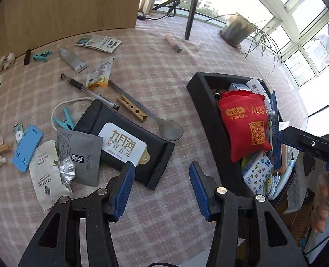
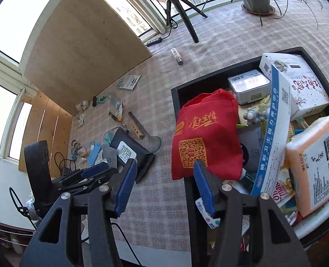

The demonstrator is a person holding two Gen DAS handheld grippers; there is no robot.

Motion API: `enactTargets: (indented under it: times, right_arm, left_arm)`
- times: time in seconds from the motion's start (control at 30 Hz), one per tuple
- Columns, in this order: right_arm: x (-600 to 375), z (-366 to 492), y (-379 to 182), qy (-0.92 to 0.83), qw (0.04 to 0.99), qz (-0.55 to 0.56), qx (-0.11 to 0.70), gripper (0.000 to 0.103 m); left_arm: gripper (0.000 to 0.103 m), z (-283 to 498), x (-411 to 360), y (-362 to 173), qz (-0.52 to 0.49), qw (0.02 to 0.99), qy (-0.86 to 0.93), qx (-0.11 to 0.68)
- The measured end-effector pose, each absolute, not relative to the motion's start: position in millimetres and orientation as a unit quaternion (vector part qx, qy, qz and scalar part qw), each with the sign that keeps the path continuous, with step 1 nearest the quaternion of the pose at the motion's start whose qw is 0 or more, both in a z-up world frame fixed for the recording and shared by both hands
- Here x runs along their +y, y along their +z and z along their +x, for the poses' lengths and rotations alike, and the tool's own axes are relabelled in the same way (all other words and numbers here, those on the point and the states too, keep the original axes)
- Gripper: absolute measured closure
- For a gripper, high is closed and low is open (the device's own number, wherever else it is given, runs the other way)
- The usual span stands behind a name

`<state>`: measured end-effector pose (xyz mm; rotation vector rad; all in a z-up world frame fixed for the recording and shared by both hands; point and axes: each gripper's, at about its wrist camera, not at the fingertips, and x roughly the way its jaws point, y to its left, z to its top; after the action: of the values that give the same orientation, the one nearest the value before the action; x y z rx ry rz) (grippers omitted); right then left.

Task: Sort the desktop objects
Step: 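Grasp the black wet-wipe pack with the left tool, then carry the black wet-wipe pack into the tray and release it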

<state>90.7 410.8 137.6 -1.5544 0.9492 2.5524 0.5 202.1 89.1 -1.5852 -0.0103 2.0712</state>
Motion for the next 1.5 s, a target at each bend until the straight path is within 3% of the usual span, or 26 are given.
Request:
enactTargets:
  times: [0.33,0.67,0.97,1.13,1.5]
  right_arm:
    - [334.6,-12.1,103.1,0.770,-0.115,-0.581,0.236,0.050]
    - [294.6,-76.6,34.2,0.714,-0.120,-0.653,0.221,0.050]
    - [294.0,-85.0,9.9,0.712,-0.100,-0.660,0.219,0.050]
    - [296.5,-75.1,6.3,0.713,-0.101,-0.655,0.231,0.050]
    - [302.7,-31.0,16.5,0.709,-0.107,-0.636,0.285,0.050]
  left_arm:
    - [0.054,-10.4,162.6,55.3,-0.614,0.229,0.751,-0.082]
    - [0.054,-21.1,176.3,24.7,-0.630,0.225,0.730,-0.136]
    - [0.054,-32.7,178.1,13.7,-0.627,0.204,0.738,-0.144]
    - [0.046,-32.4,180.1,15.8,-0.619,0.210,0.741,-0.151]
    - [0.046,-12.8,180.2,47.4,-0.595,0.236,0.757,-0.131]
